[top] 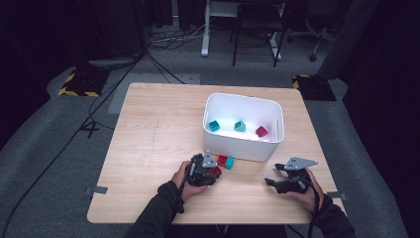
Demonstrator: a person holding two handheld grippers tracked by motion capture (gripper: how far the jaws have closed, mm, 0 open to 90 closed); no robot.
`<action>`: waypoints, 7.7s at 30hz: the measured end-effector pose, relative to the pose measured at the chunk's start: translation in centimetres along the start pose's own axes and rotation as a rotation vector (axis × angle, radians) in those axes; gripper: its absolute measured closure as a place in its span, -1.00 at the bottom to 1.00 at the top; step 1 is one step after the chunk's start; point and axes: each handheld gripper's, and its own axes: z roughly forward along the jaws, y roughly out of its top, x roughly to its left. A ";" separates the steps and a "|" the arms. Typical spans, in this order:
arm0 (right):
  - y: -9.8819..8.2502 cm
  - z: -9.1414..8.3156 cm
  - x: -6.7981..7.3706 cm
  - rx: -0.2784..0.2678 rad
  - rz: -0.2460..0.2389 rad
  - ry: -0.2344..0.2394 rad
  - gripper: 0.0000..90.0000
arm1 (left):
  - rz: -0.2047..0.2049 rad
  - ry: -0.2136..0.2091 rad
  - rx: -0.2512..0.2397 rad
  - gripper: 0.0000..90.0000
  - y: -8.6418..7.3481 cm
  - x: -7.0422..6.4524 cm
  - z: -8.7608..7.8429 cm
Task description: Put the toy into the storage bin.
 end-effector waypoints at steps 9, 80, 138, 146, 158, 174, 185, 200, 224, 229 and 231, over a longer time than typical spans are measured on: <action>0.0 0.0 0.0 0.003 -0.007 0.004 -0.47 | -0.019 0.005 -0.016 0.31 -0.3 0.8 -0.8; 0.0 0.0 0.0 0.002 -0.003 0.005 -0.48 | -0.266 0.321 -0.231 0.31 3.9 12.8 -9.2; 0.0 0.0 0.0 0.001 -0.005 0.005 -0.48 | -0.036 0.190 -0.266 0.31 16.5 5.4 -5.2; 0.0 0.0 0.0 0.001 -0.005 0.005 -0.48 | -0.037 0.180 -0.253 0.31 16.7 4.9 -4.6; 0.0 0.0 0.0 0.001 -0.006 0.005 -0.47 | -0.045 0.186 -0.258 0.14 16.8 4.9 -4.4; 0.0 0.0 0.0 0.000 -0.006 0.006 -0.48 | -0.071 0.253 -0.260 -0.25 16.2 5.9 -6.2; 0.0 0.0 0.0 0.001 -0.004 0.006 -0.48 | -0.155 0.316 -0.287 -0.57 13.1 8.8 -9.9; 0.0 0.0 0.0 0.001 -0.004 0.006 -0.48 | -0.203 0.397 -0.226 -0.58 6.9 11.3 -12.6; 0.0 0.0 0.0 0.002 -0.004 0.004 -0.48 | -0.153 0.150 -0.081 -0.54 -1.0 4.5 -4.7; 0.0 0.0 0.0 0.002 -0.004 0.005 -0.48 | -0.106 0.113 -0.037 -0.52 -0.6 3.0 -2.8; 0.0 0.0 0.0 0.002 -0.004 0.005 -0.48 | -0.105 0.108 -0.024 -0.51 -0.3 2.5 -2.2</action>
